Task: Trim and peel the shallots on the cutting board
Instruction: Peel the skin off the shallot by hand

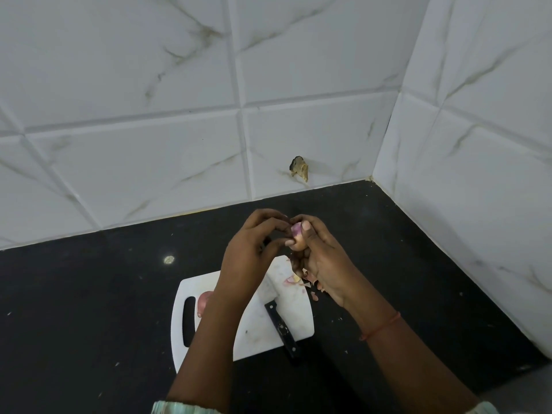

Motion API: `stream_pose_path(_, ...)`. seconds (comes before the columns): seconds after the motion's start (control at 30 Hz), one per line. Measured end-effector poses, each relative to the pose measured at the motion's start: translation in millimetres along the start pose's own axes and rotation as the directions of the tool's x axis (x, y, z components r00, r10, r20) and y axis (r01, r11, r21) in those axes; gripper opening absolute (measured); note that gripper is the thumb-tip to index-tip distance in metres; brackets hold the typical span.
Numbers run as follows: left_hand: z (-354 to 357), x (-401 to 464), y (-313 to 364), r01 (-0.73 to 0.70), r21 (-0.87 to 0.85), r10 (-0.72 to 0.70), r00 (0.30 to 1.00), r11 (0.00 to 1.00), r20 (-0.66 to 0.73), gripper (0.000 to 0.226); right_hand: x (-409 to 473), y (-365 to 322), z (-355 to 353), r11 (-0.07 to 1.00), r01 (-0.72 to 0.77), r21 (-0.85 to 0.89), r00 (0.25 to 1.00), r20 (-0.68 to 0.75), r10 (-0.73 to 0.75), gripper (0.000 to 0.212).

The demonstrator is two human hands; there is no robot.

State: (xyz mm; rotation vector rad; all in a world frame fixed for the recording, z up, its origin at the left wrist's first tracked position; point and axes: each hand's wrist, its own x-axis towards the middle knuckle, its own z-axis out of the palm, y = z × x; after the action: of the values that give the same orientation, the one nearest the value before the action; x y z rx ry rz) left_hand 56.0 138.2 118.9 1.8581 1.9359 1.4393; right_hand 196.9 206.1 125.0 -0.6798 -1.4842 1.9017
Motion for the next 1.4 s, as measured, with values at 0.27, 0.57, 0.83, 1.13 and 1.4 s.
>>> stream_pose_path(0.27,7,-3,-1,0.01,0.074,-0.008,1.0,0.997,-0.029,0.017,-5,6,0,0.967,-0.034,0.252,0.997,-0.054,0.049,0.025)
stream_pose_path(0.57,20,-3,6,0.028,-0.092,-0.027,1.0,0.995,0.004,0.015,-5,5,5,0.817,-0.057,0.573,0.983,-0.112,0.147,0.018)
stream_pose_path(0.83,41,-9,11,0.081,-0.157,-0.094,0.992,0.984,-0.081,0.029,-10,3,-2,0.643,-0.049,0.764,0.968,-0.122,0.218,0.034)
stream_pose_path(1.13,50,-6,13,0.292,-0.384,-0.325,0.946,0.876,-0.021,0.016,-2,6,-20,0.744,-0.056,0.666,0.967,-0.151,0.207,0.02)
stream_pose_path(1.4,55,2,22,0.341,-0.356,-0.371,0.928,0.87,-0.017,0.019,3,14,-25,0.712,-0.025,0.701,0.926,-0.252,0.281,0.033)
